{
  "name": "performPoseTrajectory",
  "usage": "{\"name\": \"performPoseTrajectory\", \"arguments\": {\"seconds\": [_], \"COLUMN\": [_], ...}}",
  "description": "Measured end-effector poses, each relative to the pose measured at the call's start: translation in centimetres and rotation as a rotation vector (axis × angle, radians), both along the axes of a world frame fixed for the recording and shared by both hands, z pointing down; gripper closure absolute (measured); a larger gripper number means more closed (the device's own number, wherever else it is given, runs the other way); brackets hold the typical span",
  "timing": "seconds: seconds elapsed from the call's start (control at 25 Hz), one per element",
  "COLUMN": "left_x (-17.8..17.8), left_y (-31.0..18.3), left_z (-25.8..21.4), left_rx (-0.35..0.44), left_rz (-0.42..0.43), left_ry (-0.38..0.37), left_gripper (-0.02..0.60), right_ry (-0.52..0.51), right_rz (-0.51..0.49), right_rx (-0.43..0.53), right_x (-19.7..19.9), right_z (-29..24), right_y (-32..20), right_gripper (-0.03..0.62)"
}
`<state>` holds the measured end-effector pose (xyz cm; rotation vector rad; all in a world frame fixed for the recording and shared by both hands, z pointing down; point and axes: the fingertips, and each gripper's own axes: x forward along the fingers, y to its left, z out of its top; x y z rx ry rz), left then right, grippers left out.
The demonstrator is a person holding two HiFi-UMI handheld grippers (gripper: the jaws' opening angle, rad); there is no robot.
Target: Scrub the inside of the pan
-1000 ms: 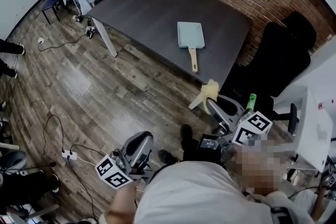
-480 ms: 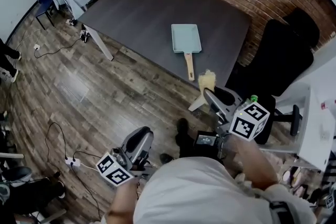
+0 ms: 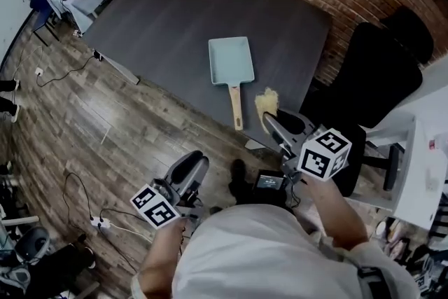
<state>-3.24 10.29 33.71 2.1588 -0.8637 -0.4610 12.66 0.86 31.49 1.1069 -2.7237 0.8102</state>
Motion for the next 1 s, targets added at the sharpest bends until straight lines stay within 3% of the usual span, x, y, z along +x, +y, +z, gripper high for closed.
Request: {"name": "performPoseTrajectory", "arguments": {"seconds": [0.4,0.68,1.0], "left_x": [5.6,7.5,9.9], "left_y": [-8.7,-12.8,-16.2], "left_z": [8.5,15.1,19.6], "left_rx": [-0.224,-0.393,-0.494], "left_rz": [0.062,0.106,0.227], "left_ry": [-0.109,-0.139,-0.158], "left_gripper": [0.388,0.351,0.339], "right_ry": [-0.014,0.020,0.098], "right_rz": [-0.007,0.010,0.055], "right_rx": [-0.075,-0.117,-0.139], "right_x": [2.8,2.7,1.5], "right_z": [3.7,5.7,7.4], "right_y": [-4.9,-6.5,-8.2], "right_gripper": [0.508,0.508,0.508]}}
